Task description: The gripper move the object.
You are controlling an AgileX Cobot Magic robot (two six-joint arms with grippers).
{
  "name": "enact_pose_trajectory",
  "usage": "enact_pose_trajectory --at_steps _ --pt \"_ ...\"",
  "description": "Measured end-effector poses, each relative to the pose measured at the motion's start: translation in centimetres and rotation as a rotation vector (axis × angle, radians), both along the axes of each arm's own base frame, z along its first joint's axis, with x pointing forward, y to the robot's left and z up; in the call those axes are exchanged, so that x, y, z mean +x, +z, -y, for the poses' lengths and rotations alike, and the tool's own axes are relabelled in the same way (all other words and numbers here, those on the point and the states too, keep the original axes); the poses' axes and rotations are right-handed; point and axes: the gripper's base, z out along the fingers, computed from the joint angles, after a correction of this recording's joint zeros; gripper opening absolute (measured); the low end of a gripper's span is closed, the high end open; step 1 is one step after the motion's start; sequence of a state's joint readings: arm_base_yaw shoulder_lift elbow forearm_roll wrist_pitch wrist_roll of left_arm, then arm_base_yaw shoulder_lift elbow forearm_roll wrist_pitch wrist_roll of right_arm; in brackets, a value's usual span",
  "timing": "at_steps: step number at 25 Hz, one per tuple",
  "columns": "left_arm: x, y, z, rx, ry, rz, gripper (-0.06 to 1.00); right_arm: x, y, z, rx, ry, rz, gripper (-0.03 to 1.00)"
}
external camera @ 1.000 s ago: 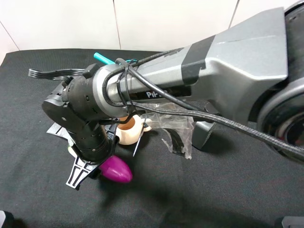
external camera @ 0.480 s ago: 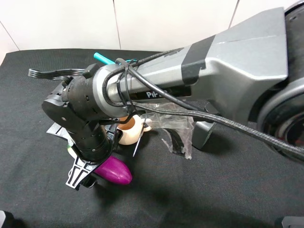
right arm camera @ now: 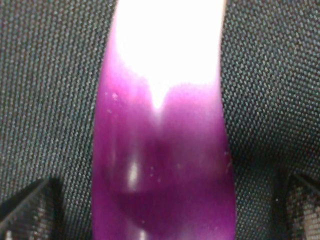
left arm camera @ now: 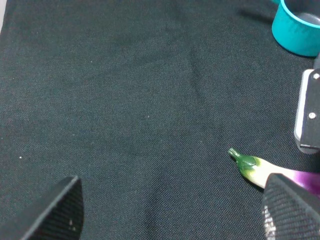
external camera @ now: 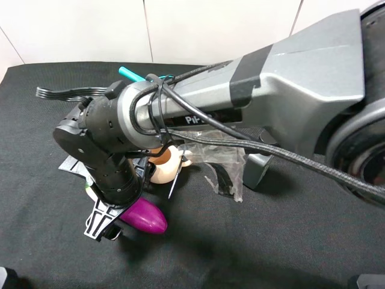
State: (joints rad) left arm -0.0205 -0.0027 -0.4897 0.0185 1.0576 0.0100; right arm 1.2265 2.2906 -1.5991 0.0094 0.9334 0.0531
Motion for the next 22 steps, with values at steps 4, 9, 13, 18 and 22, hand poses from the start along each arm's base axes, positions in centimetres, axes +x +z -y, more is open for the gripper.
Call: enact_pose_trajectory --at_steps 4,9,13,18,22 --pt "0.0 0.0 0.0 0.000 0.000 0.000 0.76 0.0 0.0 0.0 -0.001 0.010 0.000 0.69" --pt "0.0 0.0 0.0 0.000 0.000 0.000 0.76 0.2 1.3 -0.6 0.002 0.022 -0.004 0.69" --pt "0.0 0.0 0.0 0.000 0.000 0.000 0.76 0.4 3.0 -0.9 0.011 0.033 0.014 0.69" --pt "0.0 0.0 0.0 0.000 0.000 0.000 0.76 0.5 4.8 -1.3 0.006 0.035 0.011 0.69" --pt "0.0 0.0 0.0 0.000 0.000 0.000 0.76 0.9 6.4 -1.8 0.013 0.042 0.035 0.69"
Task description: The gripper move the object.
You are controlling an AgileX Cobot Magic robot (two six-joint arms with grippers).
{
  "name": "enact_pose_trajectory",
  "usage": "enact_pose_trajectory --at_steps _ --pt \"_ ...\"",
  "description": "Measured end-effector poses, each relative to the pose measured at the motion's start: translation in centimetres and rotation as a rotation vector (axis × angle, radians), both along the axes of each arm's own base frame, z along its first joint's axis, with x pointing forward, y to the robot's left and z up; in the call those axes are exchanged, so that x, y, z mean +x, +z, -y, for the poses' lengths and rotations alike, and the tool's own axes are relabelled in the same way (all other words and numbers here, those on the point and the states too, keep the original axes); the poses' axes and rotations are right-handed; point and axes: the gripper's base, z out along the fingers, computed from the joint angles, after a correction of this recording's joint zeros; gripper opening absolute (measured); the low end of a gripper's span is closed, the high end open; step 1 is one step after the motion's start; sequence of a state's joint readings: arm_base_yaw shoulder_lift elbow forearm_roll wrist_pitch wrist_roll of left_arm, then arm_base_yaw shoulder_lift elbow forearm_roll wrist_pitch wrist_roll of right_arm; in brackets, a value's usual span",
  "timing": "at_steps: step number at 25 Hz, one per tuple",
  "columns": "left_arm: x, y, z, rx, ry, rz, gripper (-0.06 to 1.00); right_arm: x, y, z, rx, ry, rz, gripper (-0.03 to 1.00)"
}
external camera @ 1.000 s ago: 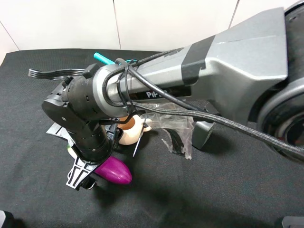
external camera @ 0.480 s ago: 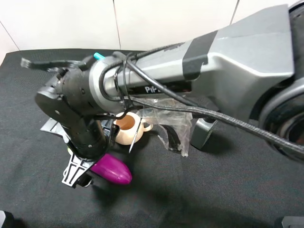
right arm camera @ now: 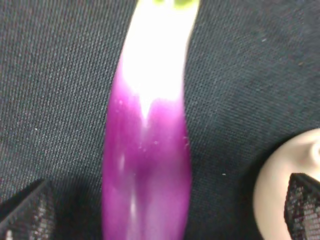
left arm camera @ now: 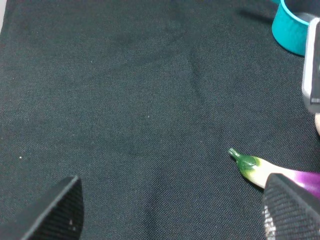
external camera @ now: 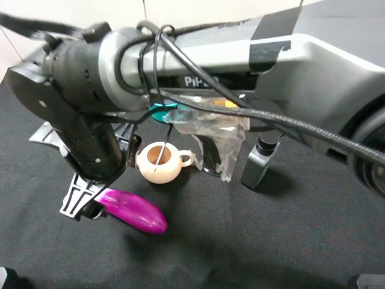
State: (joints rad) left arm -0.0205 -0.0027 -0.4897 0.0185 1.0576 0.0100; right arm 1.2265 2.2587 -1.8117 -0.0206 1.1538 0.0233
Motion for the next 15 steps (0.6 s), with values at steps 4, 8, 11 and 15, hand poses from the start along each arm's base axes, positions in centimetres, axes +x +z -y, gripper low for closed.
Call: enact_pose_trajectory --at_steps 4,8,11,15 --pt "0.0 0.0 0.0 0.000 0.000 0.000 0.76 0.4 1.4 -0.4 0.011 0.007 0.029 0.69" --pt "0.0 0.0 0.0 0.000 0.000 0.000 0.76 1.1 2.8 -0.8 0.036 0.003 0.059 0.69" --pt "0.0 0.0 0.0 0.000 0.000 0.000 0.76 2.0 3.8 -0.9 0.060 -0.012 0.076 0.69" --pt "0.0 0.0 0.0 0.000 0.000 0.000 0.76 3.7 4.8 -0.5 0.093 -0.052 0.082 0.69"
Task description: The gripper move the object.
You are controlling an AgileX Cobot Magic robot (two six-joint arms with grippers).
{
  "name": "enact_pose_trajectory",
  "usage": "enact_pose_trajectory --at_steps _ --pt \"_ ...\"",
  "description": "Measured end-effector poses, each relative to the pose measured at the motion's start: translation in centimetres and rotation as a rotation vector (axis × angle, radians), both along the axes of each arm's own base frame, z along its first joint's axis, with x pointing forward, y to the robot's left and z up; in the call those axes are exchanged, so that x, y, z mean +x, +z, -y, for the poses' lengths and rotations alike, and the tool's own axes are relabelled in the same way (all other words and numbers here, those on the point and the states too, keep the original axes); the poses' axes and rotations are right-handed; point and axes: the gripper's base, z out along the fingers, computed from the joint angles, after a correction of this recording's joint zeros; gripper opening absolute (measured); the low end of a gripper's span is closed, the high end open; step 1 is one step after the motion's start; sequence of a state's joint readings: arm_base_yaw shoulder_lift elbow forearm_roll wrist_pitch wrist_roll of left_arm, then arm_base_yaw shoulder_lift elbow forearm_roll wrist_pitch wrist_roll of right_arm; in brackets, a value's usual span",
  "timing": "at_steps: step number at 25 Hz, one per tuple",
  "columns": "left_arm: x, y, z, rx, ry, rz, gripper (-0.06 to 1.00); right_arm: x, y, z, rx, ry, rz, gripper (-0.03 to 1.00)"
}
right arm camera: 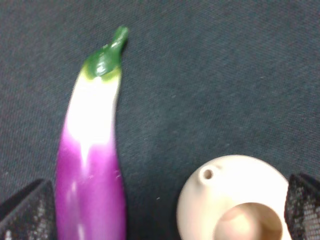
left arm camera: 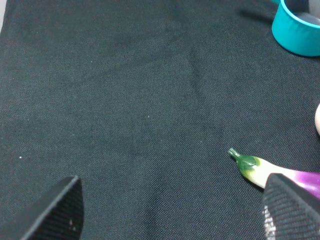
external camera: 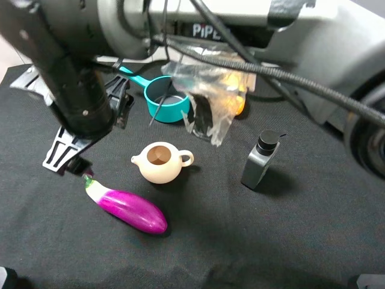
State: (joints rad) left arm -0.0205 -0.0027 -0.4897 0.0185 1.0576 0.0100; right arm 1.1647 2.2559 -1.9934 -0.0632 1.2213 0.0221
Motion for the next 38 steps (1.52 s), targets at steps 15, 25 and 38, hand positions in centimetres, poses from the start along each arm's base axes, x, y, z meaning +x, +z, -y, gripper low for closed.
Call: enact_pose_trajectory --at_steps 15,25,38 --pt "0.0 0.0 0.0 0.000 0.000 0.000 0.76 9.4 2.7 6.2 0.065 -0.243 0.002 0.69" --pt "0.0 0.0 0.0 0.000 0.000 0.000 0.76 16.6 5.6 14.2 0.114 -0.469 0.047 0.69" --pt "0.0 0.0 0.0 0.000 0.000 0.000 0.76 23.0 10.1 29.0 0.178 -0.811 0.137 0.69"
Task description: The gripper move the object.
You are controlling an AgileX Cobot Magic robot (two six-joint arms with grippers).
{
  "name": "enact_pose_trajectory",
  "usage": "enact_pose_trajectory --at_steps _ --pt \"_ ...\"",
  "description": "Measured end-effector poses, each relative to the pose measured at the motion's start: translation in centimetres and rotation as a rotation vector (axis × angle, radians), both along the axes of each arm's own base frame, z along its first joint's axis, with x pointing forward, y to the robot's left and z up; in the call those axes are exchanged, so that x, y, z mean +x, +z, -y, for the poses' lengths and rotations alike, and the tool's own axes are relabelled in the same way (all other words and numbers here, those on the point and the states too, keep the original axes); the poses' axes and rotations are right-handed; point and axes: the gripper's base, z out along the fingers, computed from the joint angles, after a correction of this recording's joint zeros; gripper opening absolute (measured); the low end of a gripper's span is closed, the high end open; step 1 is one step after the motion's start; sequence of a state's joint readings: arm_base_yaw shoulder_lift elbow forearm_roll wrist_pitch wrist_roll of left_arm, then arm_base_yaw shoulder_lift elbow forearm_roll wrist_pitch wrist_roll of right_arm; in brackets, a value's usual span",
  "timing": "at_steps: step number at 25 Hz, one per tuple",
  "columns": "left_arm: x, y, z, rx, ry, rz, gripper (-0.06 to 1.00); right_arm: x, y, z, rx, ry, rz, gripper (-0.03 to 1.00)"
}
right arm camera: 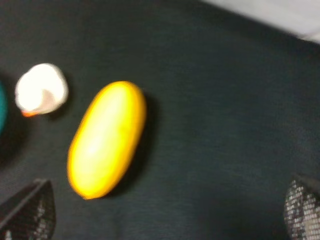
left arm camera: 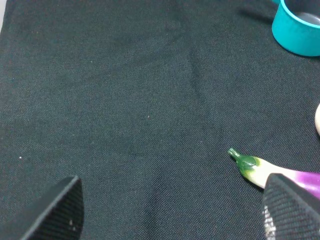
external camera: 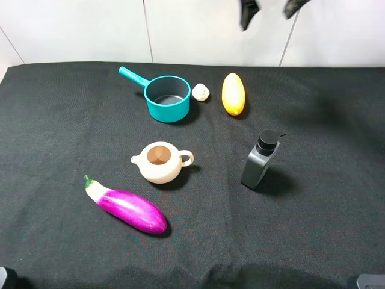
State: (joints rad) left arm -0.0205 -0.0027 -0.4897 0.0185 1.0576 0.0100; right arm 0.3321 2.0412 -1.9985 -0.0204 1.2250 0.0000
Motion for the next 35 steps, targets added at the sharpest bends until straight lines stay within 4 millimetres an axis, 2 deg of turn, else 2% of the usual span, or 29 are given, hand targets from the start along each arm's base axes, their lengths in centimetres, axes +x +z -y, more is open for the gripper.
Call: enact_pose_trajectory --at_steps 5,9,13,17,21,26,31,35 --pt "0.0 0.0 0.0 0.000 0.000 0.000 0.76 -0.2 1.2 6.4 0.010 -0.141 0.001 0.69" --pt "0.0 0.0 0.0 0.000 0.000 0.000 0.76 -2.6 0.8 11.6 0.005 -0.254 -0.064 0.69" --pt "0.0 0.0 0.0 0.000 0.000 0.000 0.76 -6.9 0.3 15.5 0.006 -0.355 -0.130 0.69" --pt "0.0 0.0 0.0 0.000 0.000 0.000 0.76 -12.5 0.3 18.0 0.010 -0.444 -0.169 0.69" --pt "0.0 0.0 0.0 0.000 0.000 0.000 0.76 -18.3 0.7 18.8 0.017 -0.506 -0.148 0.69" --pt "0.0 0.0 0.0 0.000 0.000 0.000 0.76 -24.4 1.4 17.7 0.038 -0.514 -0.001 0.69" --pt "0.0 0.0 0.0 0.000 0.000 0.000 0.76 -29.1 0.8 16.5 0.080 -0.513 0.136 0.69" --pt "0.0 0.0 0.0 0.000 0.000 0.000 0.76 -31.7 0.2 16.0 0.086 -0.507 0.224 0.69"
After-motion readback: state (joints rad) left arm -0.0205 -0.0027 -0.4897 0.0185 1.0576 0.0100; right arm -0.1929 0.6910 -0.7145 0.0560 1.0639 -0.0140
